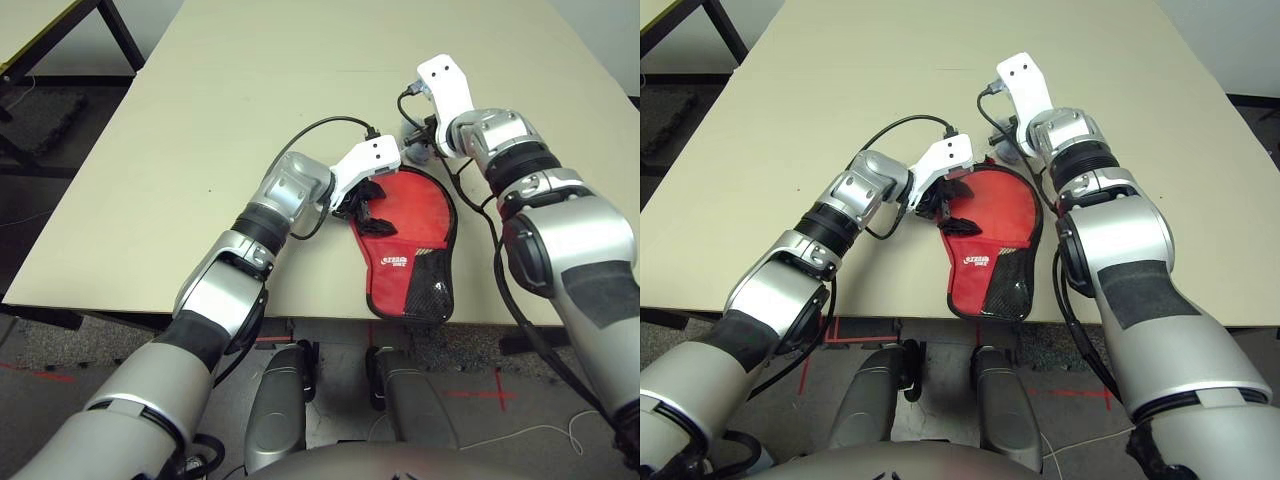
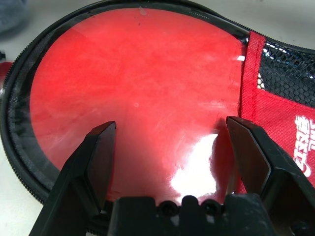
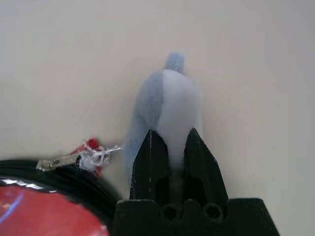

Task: Store the ping-pong paddle in its case and zip it.

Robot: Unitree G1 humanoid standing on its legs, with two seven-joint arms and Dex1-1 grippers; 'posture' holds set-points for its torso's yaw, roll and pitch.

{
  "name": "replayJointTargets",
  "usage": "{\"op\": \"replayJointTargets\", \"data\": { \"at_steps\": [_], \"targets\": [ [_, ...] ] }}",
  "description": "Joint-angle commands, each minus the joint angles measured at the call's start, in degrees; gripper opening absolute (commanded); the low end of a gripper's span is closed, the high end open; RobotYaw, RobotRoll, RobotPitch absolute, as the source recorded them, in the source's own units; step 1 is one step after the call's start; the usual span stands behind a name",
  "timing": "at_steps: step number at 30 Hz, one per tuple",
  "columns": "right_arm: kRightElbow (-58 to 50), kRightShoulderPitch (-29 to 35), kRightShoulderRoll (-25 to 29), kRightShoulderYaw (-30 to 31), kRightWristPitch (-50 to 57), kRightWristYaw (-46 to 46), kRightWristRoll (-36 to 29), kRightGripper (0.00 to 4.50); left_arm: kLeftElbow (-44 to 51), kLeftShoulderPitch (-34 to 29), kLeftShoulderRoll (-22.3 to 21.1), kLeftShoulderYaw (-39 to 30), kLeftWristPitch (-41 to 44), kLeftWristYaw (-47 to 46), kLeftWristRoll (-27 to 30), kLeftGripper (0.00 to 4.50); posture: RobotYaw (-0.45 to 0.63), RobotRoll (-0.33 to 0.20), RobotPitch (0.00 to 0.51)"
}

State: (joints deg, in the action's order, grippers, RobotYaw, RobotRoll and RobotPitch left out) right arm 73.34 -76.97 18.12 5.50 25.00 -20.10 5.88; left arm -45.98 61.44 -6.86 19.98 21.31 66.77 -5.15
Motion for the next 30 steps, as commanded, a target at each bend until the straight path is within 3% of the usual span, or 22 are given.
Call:
{"op": "replayJointTargets", "data": {
  "at_steps": [1, 15, 18, 24, 30],
  "targets": [
    [0.5, 2.0, 2.7, -0.1, -1.2, 2.4, 1.8, 0.01, -2.1, -1.1, 0.8, 1.8, 1.9, 0.1, -1.1, 4.50, -0.06, 0.000, 0.165],
    [-7.4, 7.9, 11.3, 3.6, 2.5, -3.1, 6.1, 0.01, -2.2, -1.2, 0.9, 2.3, 2.1, 0.7, -1.1, 4.50, -0.09, 0.000, 0.172],
    [-18.7, 12.6, 14.9, 4.9, 9.3, -8.6, 6.5, 0.01, -2.3, -1.1, 1.0, 2.3, 1.9, 0.6, -1.0, 4.50, -0.10, 0.000, 0.175],
    [-55.1, 28.8, 24.8, 5.5, 31.0, -19.3, 4.3, 0.01, -2.8, -1.1, 0.9, 2.2, 1.5, 0.6, -1.0, 4.50, -0.11, 0.000, 0.175],
    [-82.9, 39.8, 35.1, 5.5, 48.2, -27.9, -3.0, 0.01, -4.1, -0.9, 1.1, 2.2, 0.5, 0.6, -1.1, 4.50, -0.13, 0.000, 0.179]
  ]
}}
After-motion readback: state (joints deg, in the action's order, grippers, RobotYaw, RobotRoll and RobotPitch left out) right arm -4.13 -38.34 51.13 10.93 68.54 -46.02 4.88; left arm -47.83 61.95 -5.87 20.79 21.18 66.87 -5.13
